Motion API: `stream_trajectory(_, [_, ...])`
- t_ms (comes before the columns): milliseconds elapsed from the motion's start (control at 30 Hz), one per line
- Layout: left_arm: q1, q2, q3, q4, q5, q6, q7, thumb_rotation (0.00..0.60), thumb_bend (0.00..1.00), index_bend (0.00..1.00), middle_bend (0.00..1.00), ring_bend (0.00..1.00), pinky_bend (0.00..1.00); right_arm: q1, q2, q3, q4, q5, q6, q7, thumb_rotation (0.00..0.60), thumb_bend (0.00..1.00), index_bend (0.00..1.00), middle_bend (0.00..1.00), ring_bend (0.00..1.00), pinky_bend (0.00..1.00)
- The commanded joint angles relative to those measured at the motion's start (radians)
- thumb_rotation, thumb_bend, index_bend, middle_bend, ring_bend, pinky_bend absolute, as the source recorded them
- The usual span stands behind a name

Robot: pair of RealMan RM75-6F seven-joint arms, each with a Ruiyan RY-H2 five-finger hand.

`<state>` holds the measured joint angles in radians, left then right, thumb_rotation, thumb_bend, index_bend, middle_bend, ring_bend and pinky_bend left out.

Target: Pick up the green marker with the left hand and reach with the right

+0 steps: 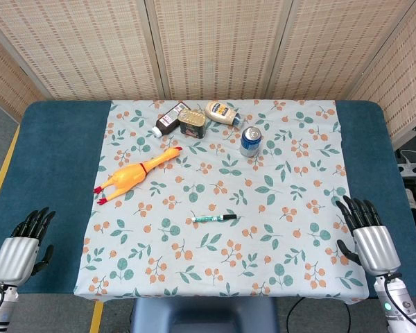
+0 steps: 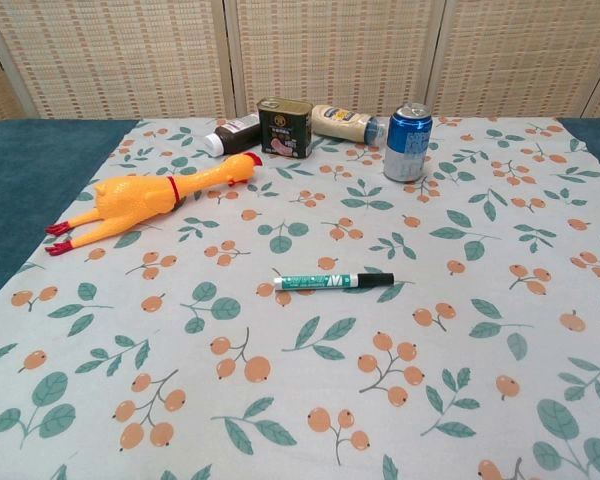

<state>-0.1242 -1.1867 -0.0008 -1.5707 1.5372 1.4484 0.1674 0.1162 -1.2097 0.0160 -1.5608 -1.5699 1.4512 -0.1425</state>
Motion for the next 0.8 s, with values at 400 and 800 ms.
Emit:
stream_trajectory(400, [-0.007, -0.053, 0.059, -0.048, 0.104, -0.022, 0.111, 0.600, 0.47, 0.06, 0.67, 0.67, 0.66, -0.014, 0.026, -0.010, -0.033, -0.017, 0.017, 0.009, 0.600, 0.21, 0.00, 0.00, 0.00, 0.00])
stream_trajectory(800, [-0.184, -0.396, -0.055, 0.040, 0.061, -0.218, 0.347, 0.600, 0.48, 0.41, 1.00, 1.00, 1.00, 0.006, -0.020, 0.010, 0.014, 0.029, -0.028, -0.042, 0.600, 0.21, 0.00, 0.00, 0.00, 0.00])
